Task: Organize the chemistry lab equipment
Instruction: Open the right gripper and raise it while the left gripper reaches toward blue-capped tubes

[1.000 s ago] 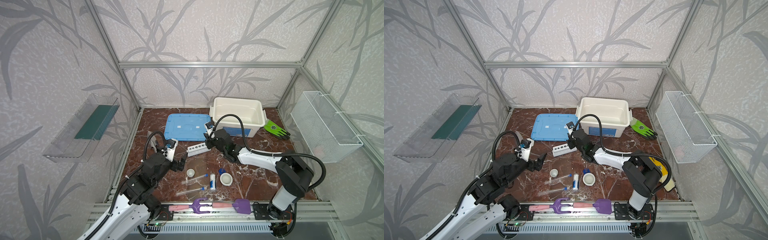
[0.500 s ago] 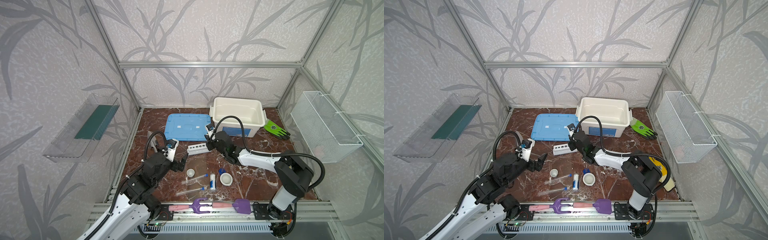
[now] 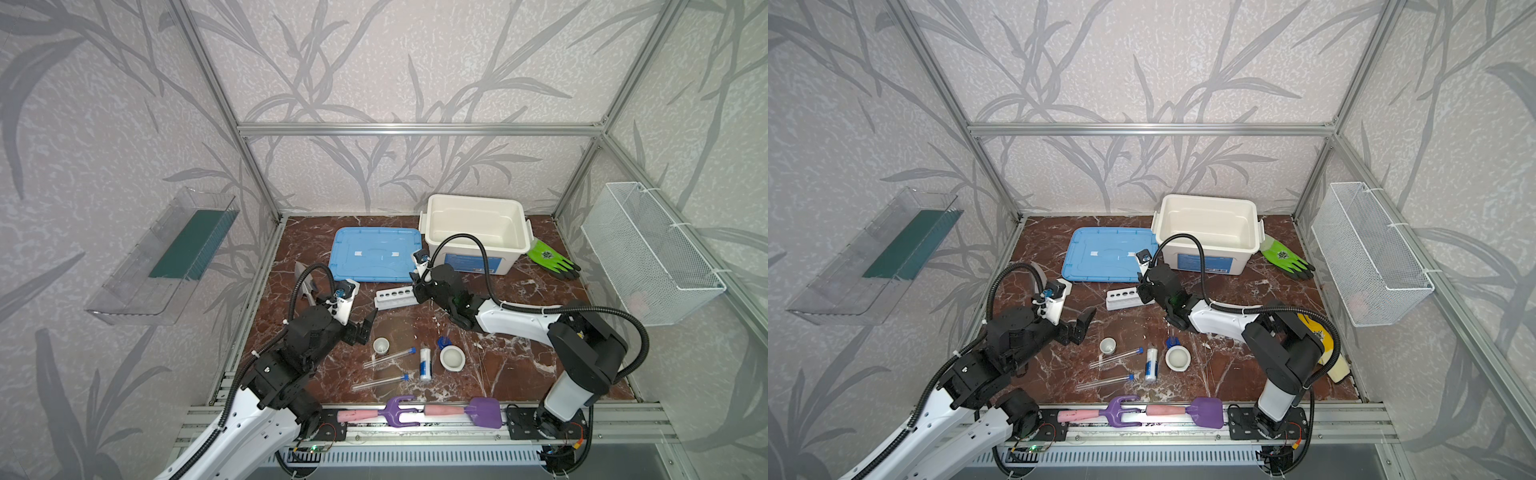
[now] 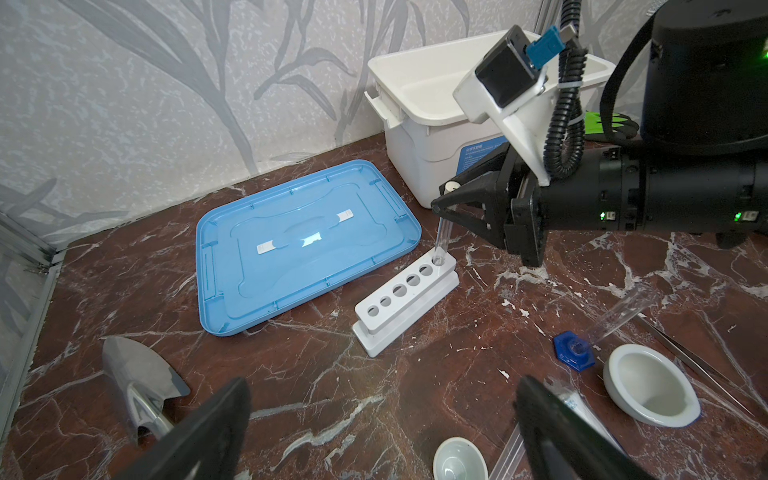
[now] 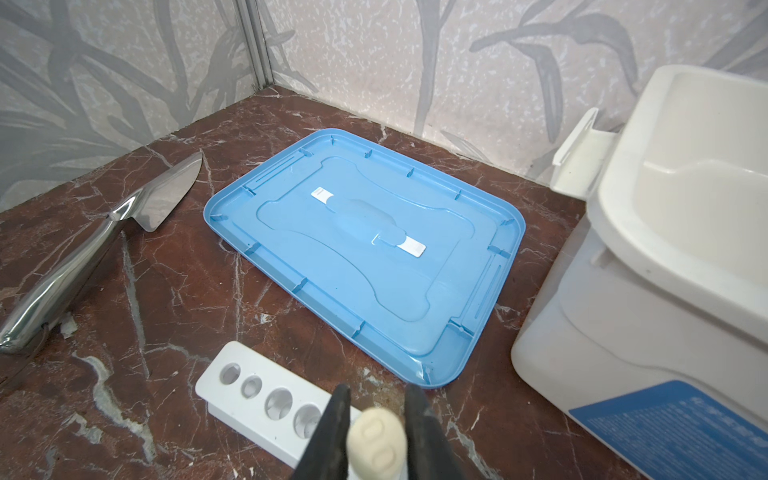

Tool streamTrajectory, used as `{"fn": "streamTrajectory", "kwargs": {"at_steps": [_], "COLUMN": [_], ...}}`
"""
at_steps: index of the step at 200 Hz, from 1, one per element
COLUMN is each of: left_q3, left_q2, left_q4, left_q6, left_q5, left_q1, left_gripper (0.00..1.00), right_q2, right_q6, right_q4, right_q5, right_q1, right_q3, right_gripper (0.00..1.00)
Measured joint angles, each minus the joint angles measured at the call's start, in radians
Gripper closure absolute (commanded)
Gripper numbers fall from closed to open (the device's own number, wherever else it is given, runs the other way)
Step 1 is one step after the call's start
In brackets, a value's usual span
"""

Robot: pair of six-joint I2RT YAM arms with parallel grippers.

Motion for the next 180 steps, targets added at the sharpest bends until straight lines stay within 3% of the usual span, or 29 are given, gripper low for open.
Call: {"fn": "streamTrajectory", "kwargs": {"at_steps": [34, 98, 180], "left_q3": [0.000, 0.000, 0.026], "left_q2": [0.009, 0.093, 0.245], "left_q4": [0.000, -0.036, -0.110], "left_q6": [0.003, 0.042, 0.153], "left_q5": [0.015, 0.127, 0.306], "left_q1": [0.000, 0.000, 0.000], "left_gripper": [0.01, 0.01, 0.04], "right_q2": [0.000, -0.109, -0.443], "right_q6": [-0.003, -0.057, -0.077], "right_q4": [-0.002, -0.099, -0.277], "right_q5": [0.000, -0.011, -0.108], "right_q1": [0.000, 0.000, -0.072], "right_q3": [0.000, 0.009, 0.031], "right_gripper": [0.52, 0.48, 0.48]}}
